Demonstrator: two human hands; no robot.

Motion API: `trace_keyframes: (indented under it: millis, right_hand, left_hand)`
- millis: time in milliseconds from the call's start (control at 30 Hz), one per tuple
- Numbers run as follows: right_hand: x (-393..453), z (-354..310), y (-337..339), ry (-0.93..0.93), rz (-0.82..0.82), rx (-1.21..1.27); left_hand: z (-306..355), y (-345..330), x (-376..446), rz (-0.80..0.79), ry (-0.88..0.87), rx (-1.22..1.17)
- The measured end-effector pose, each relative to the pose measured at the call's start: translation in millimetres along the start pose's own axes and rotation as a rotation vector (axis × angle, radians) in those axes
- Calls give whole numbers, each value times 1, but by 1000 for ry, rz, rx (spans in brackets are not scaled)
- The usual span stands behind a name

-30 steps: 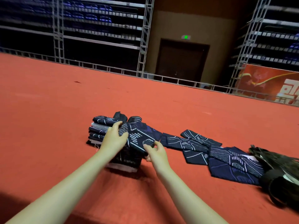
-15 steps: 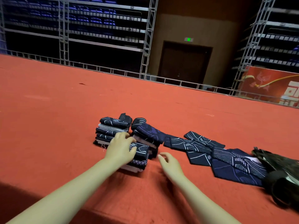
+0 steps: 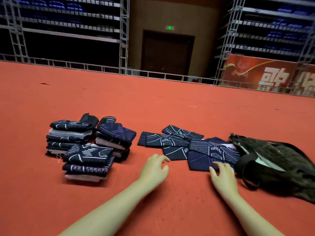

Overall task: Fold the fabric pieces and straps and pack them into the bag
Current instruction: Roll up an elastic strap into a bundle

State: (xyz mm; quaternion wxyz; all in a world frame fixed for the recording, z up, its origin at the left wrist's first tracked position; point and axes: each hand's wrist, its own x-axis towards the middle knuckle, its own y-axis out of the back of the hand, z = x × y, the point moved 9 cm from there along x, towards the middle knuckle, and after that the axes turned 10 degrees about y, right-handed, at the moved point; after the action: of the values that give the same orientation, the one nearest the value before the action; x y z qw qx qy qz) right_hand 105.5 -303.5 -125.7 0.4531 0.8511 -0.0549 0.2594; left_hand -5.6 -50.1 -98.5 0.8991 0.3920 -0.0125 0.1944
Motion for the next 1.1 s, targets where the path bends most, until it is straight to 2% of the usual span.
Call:
trace_keyframes:
  millis: [133, 233, 400, 500, 600, 700, 933, 1033, 1100]
  right_hand:
    - [20, 17, 8, 10, 56, -9]
    - [41, 15, 4, 107, 96, -62]
    - [76, 12, -27, 295, 6, -78]
    - [88, 4, -32, 391, 58, -47]
    - [91, 5, -27, 379, 116, -23]
    - [87, 5, -15, 359, 170, 50]
    - [54, -66, 26, 617, 169, 343]
    - [48, -77, 32, 626, 197, 417]
    - [47, -75, 29, 615, 167, 438]
  left_hand:
    - [16, -54, 16, -69, 69, -166]
    - [25, -80, 33, -20, 126, -270]
    - [34, -100, 61, 71, 140, 53]
    - [36, -106, 73, 69, 130, 93]
    - [33, -108, 75, 58, 116, 69]
    - [37, -102, 73, 128, 43, -65]
    - [61, -52, 59, 325, -239, -320]
    - [61, -32, 51, 346, -249, -567]
    - [58, -23, 45, 375, -214, -617]
